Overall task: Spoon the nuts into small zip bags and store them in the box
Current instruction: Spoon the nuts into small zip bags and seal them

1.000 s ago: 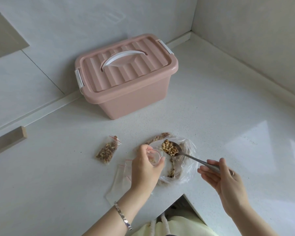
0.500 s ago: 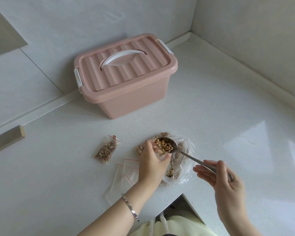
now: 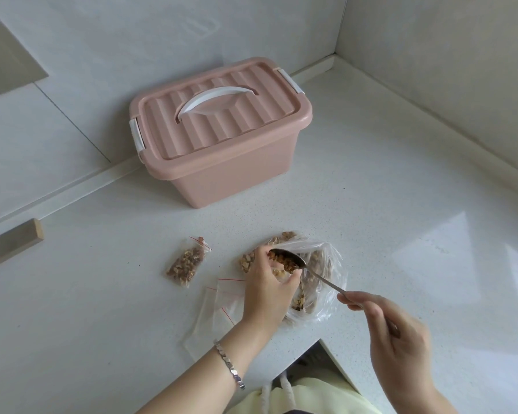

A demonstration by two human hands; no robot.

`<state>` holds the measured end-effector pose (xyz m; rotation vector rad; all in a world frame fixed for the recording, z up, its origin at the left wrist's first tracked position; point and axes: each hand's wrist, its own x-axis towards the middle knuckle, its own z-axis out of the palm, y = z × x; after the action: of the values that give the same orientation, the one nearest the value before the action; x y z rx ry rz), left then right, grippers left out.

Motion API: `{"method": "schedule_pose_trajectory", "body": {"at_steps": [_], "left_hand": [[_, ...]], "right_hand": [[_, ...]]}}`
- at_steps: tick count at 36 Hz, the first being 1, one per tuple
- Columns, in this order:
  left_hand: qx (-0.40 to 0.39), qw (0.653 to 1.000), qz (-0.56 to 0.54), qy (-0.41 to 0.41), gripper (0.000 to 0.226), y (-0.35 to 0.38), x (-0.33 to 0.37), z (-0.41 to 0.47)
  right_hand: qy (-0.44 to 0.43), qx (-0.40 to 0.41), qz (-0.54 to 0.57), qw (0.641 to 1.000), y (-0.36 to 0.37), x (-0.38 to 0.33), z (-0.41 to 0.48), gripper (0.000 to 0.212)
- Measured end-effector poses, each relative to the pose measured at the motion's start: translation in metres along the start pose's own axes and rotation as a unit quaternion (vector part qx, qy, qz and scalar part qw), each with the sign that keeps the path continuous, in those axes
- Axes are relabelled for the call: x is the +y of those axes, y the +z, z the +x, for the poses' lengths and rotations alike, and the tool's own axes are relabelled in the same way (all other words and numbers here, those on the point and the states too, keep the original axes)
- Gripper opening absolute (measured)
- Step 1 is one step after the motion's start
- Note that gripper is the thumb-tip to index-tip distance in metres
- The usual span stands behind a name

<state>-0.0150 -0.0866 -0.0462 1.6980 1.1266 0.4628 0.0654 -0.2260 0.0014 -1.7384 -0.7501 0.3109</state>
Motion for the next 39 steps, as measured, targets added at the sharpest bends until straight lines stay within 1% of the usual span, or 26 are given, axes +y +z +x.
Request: {"method": "schedule_pose_trajectory", "body": {"at_steps": [3, 7, 11, 12, 13, 17, 18, 21, 23, 25, 26, 29, 31, 34, 39], "left_hand": [[0.004, 0.999, -0.024, 0.024, 0.036, -0.001, -0.005, 0.000], [0.020, 0.996, -0.040, 0.074, 0.035, -0.002, -0.011, -0.004], [0.069, 0.984, -0.061, 0.150, 0.032, -0.006, -0.008, -0.008], [0.081, 0.982, -0.072, 0.157, 0.032, -0.006, -0.006, -0.009], [0.091, 0.979, -0.091, 0.155, 0.032, -0.005, -0.006, -0.008], [0.117, 0.969, -0.211, 0.055, 0.036, -0.005, -0.001, -0.006], [0.113, 0.972, -0.199, 0.052, 0.037, -0.006, -0.002, -0.005], [0.069, 0.989, -0.105, 0.075, 0.037, -0.010, -0.006, -0.006], [0.073, 0.992, -0.087, 0.062, 0.035, -0.014, -0.009, -0.006], [0.096, 0.992, -0.073, 0.048, 0.034, -0.018, -0.014, -0.004], [0.104, 0.992, -0.059, 0.049, 0.034, -0.021, -0.017, -0.003], [0.117, 0.992, -0.004, 0.038, 0.035, -0.026, -0.031, 0.000], [0.109, 0.994, 0.008, 0.014, 0.035, -0.027, -0.039, 0.000], [0.084, 0.996, 0.009, -0.010, 0.039, -0.025, -0.048, -0.001], [0.062, 0.998, -0.006, -0.024, 0.057, -0.020, -0.063, -0.002]], "right_hand": [[-0.014, 0.021, -0.001, 1.000, -0.001, 0.003, -0.001, 0.025], [0.014, 0.056, 0.028, 0.998, -0.003, 0.000, 0.002, 0.026], [0.046, 0.081, 0.073, 0.993, -0.006, -0.002, 0.002, 0.037], [0.053, 0.086, 0.080, 0.992, -0.006, -0.002, 0.003, 0.040], [0.057, 0.090, 0.083, 0.991, -0.006, -0.002, 0.003, 0.041], [0.078, 0.095, 0.101, 0.987, -0.005, 0.001, 0.004, 0.041], [0.084, 0.094, 0.106, 0.986, -0.005, 0.003, 0.004, 0.045], [0.100, 0.088, 0.111, 0.985, -0.004, 0.009, 0.005, 0.049], [0.116, 0.073, 0.101, 0.985, -0.005, 0.015, 0.005, 0.051], [0.132, 0.050, 0.078, 0.987, -0.005, 0.022, 0.005, 0.052], [0.141, 0.039, 0.065, 0.987, -0.005, 0.026, 0.005, 0.049], [0.167, 0.015, 0.032, 0.985, 0.000, 0.044, 0.005, 0.028], [0.177, -0.003, 0.006, 0.984, 0.005, 0.055, 0.006, 0.024], [0.177, -0.024, -0.021, 0.984, 0.016, 0.068, 0.010, 0.023], [0.184, -0.039, -0.013, 0.982, 0.030, 0.078, 0.017, 0.021]]}}
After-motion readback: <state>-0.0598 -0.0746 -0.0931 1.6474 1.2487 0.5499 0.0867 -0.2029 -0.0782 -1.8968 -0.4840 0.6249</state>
